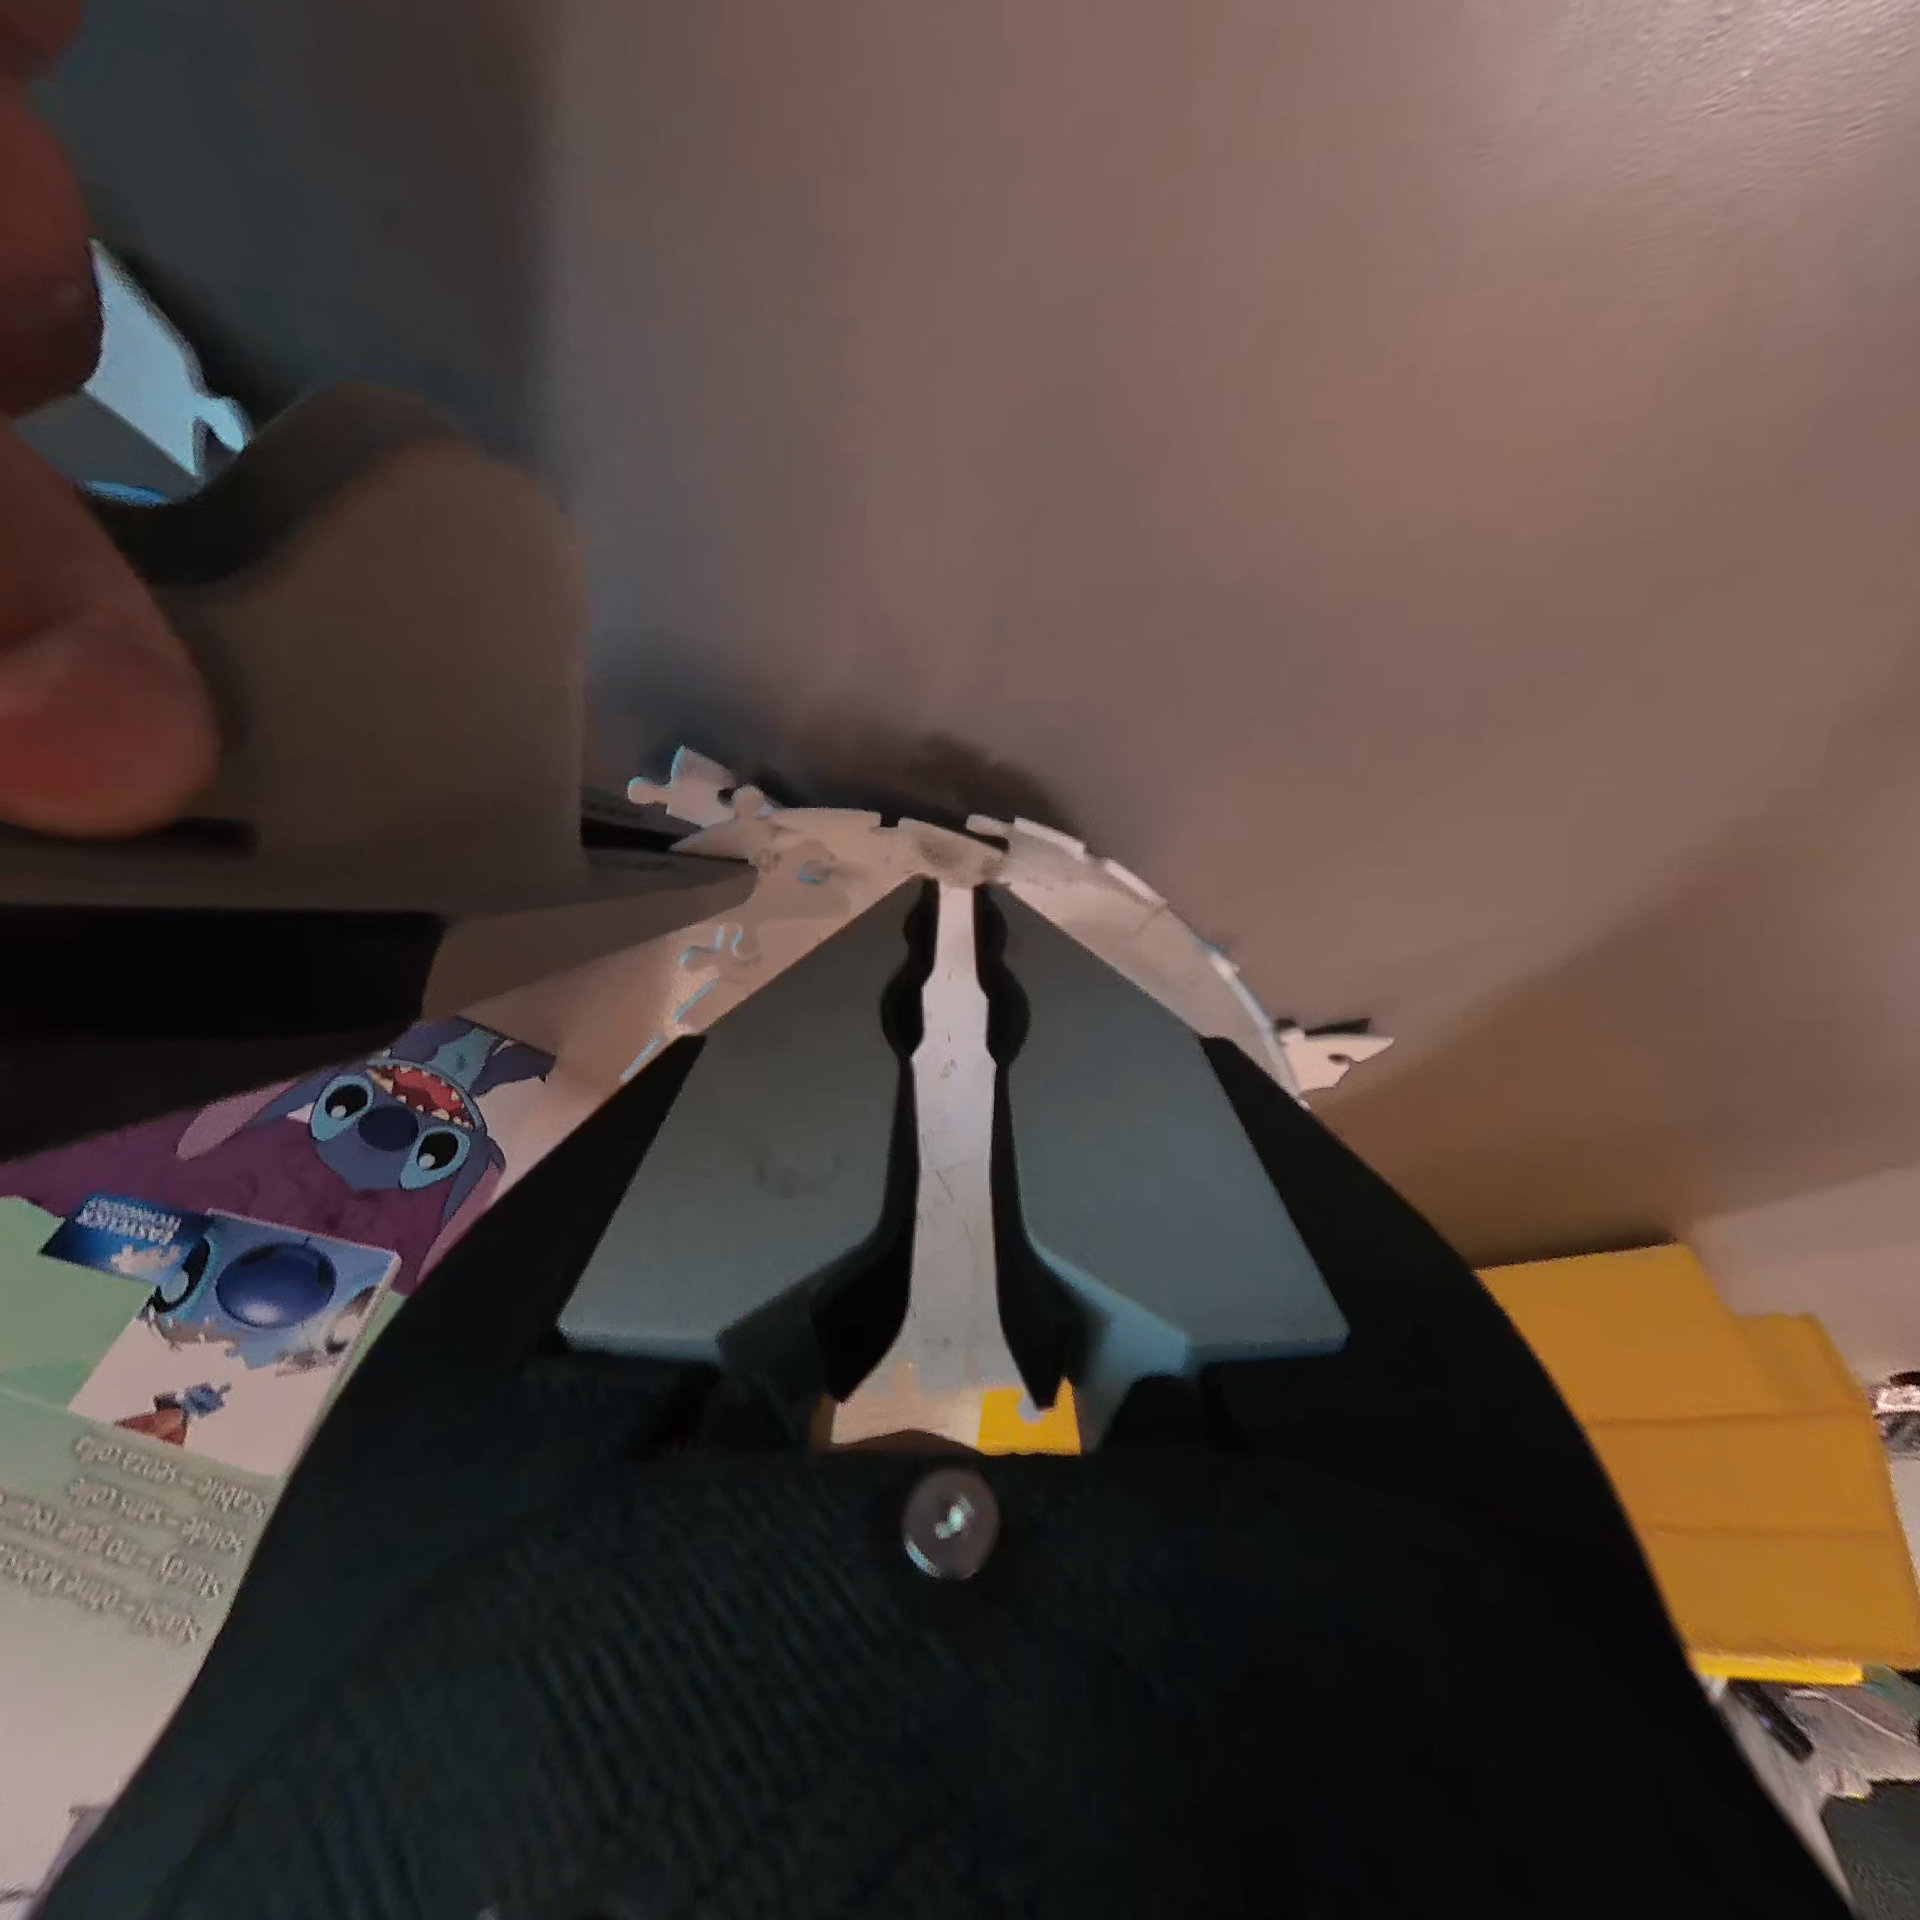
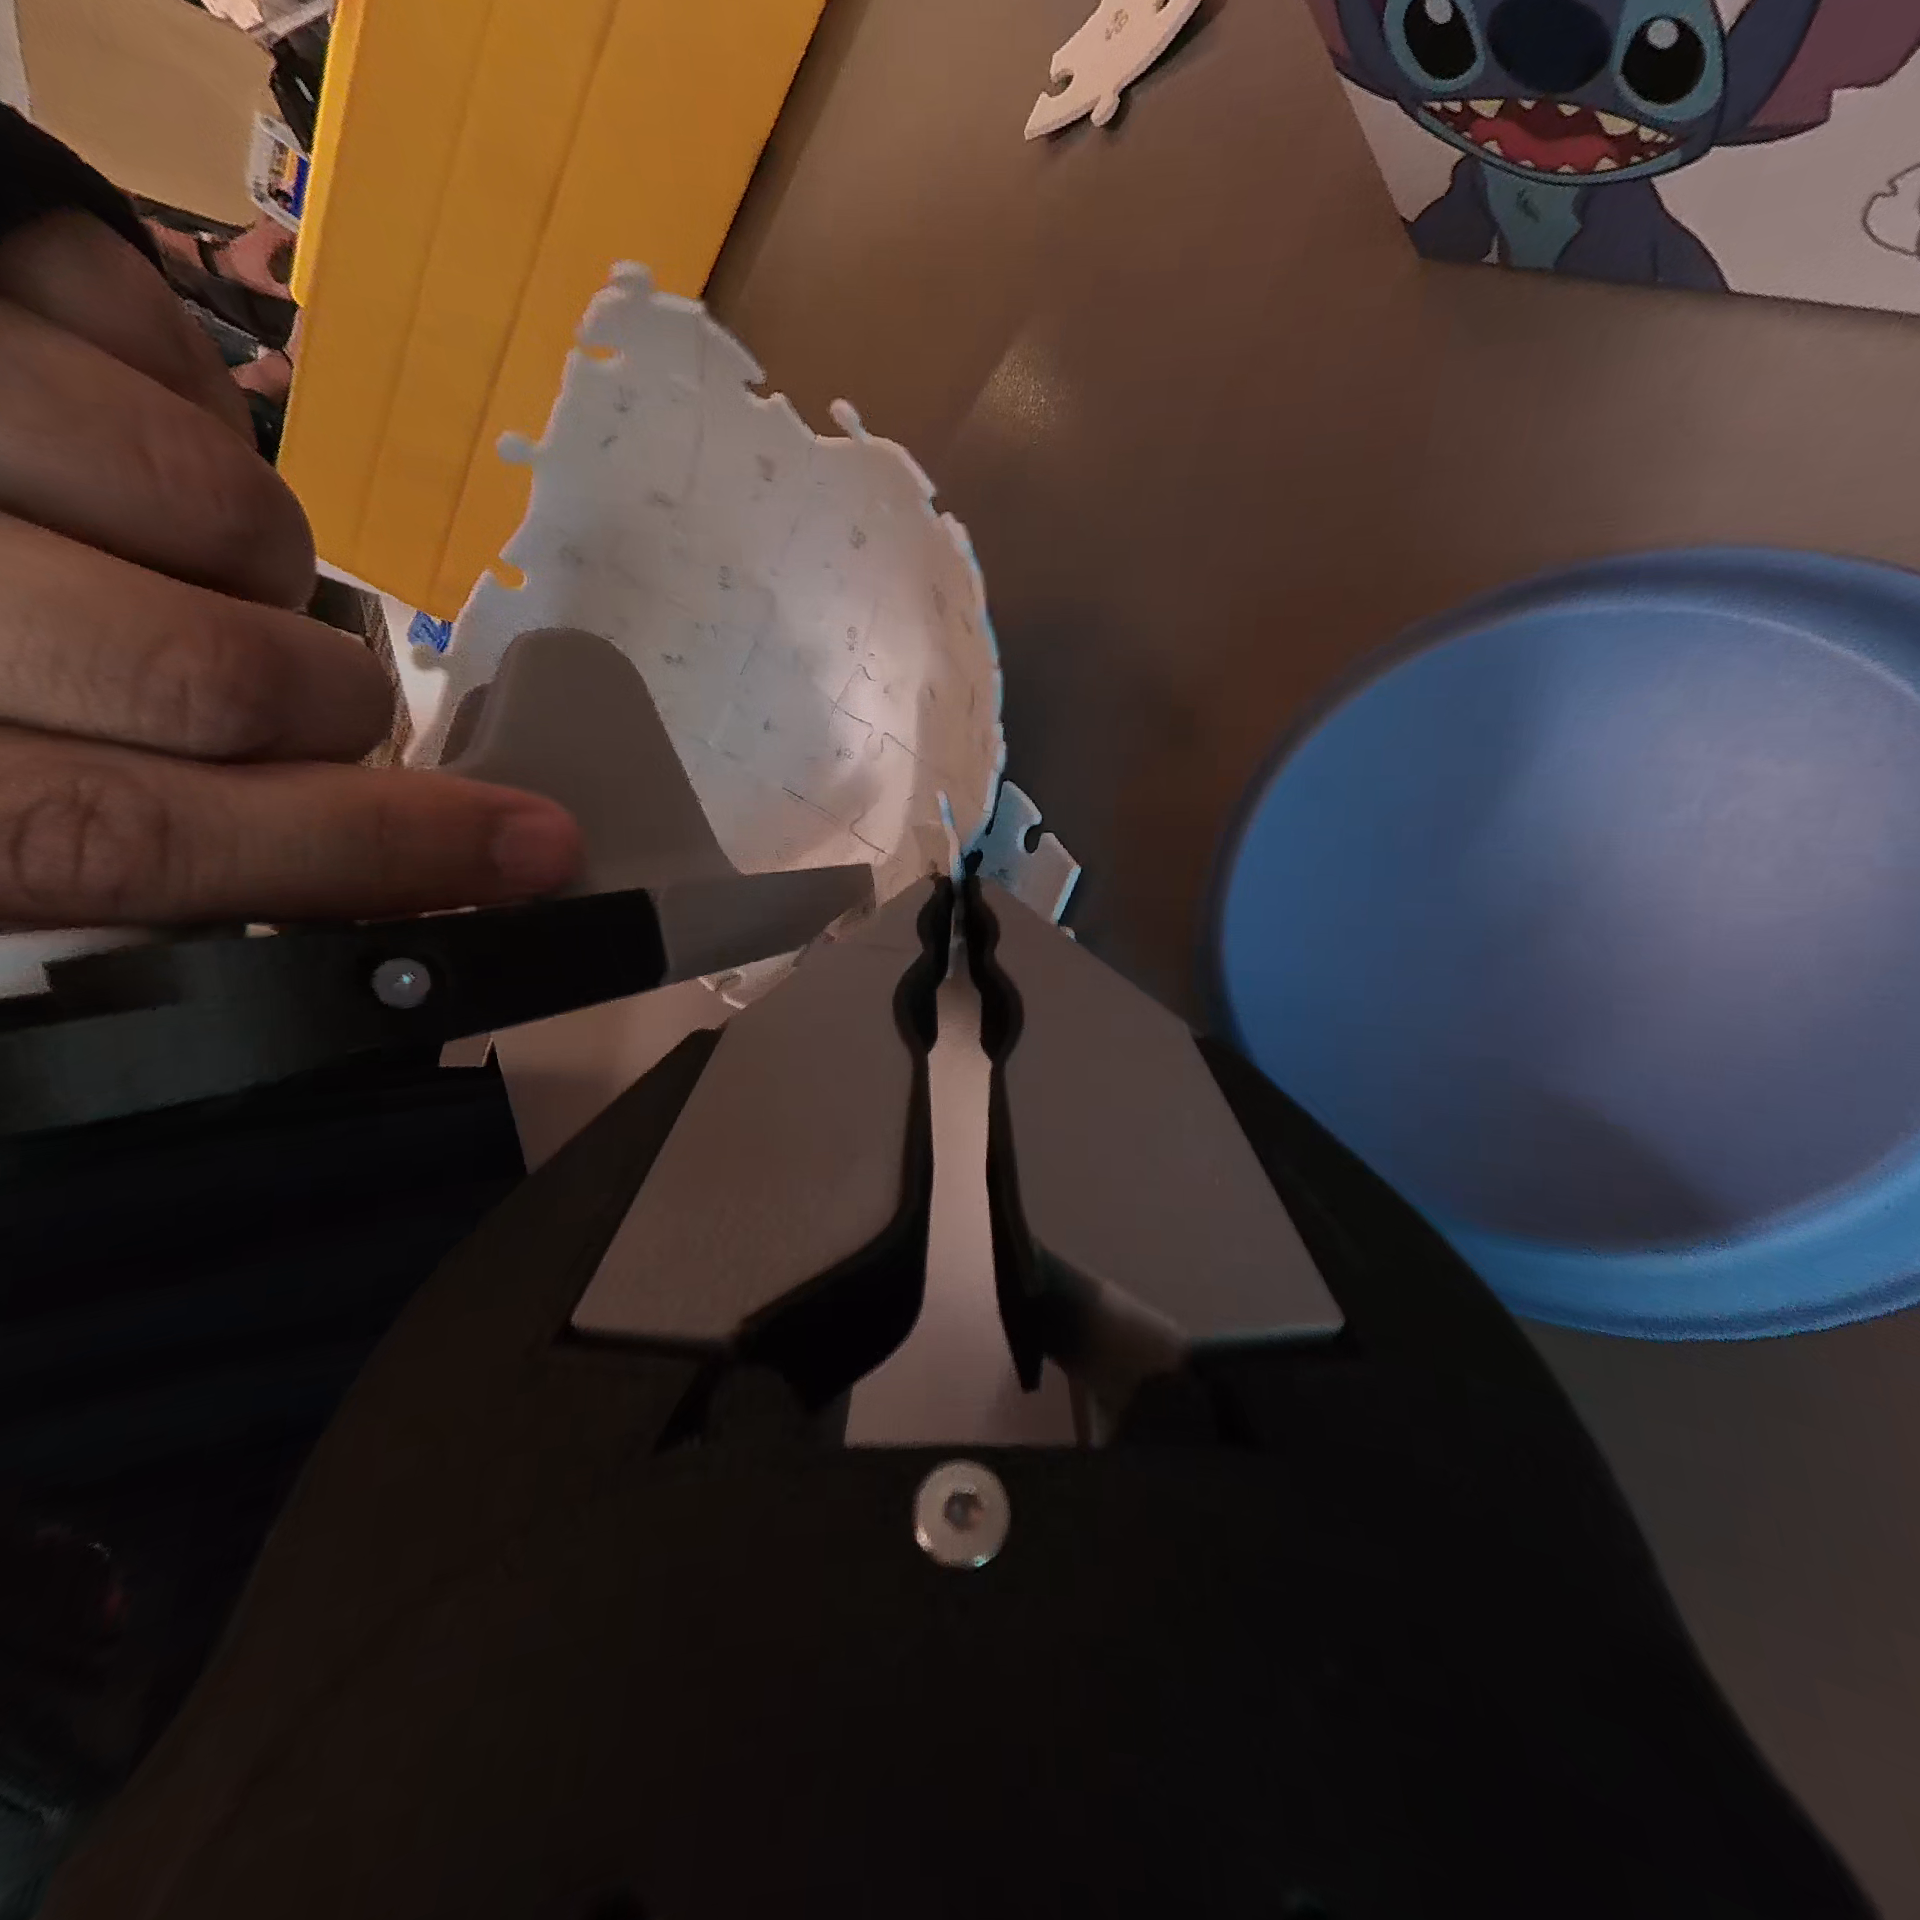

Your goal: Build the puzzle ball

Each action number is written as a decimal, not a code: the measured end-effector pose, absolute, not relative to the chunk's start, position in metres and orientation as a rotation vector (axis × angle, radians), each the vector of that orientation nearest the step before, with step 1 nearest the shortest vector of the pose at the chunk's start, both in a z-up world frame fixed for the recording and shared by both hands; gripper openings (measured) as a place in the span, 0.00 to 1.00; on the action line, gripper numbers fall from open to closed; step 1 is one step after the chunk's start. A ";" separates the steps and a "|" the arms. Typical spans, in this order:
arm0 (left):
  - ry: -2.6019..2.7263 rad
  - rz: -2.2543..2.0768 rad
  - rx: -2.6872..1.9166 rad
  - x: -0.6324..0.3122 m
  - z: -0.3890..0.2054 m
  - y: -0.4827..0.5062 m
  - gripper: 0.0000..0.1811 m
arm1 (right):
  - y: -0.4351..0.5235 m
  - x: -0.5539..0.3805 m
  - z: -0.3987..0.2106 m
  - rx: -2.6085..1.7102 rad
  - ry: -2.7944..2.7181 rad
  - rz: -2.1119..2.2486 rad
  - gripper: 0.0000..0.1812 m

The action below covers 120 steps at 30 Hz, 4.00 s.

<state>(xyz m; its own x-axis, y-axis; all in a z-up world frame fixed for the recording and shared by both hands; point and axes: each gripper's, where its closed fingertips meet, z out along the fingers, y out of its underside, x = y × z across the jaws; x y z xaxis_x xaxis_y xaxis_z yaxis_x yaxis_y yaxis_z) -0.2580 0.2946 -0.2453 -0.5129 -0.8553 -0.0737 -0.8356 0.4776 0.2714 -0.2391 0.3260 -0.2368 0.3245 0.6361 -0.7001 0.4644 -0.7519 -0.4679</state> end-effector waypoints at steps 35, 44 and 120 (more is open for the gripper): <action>-2.433 -0.420 1.658 -0.258 -0.251 0.295 0.00 | 0.301 -0.204 -0.226 -2.400 -0.852 1.529 0.00; -2.343 -0.470 1.797 -0.260 -0.251 0.294 0.00 | 0.281 -0.224 -0.230 -2.431 -0.819 1.606 0.00; -2.507 -0.143 1.771 -0.259 -0.251 0.285 0.00 | 0.303 -0.239 -0.243 -2.458 -0.556 1.546 0.00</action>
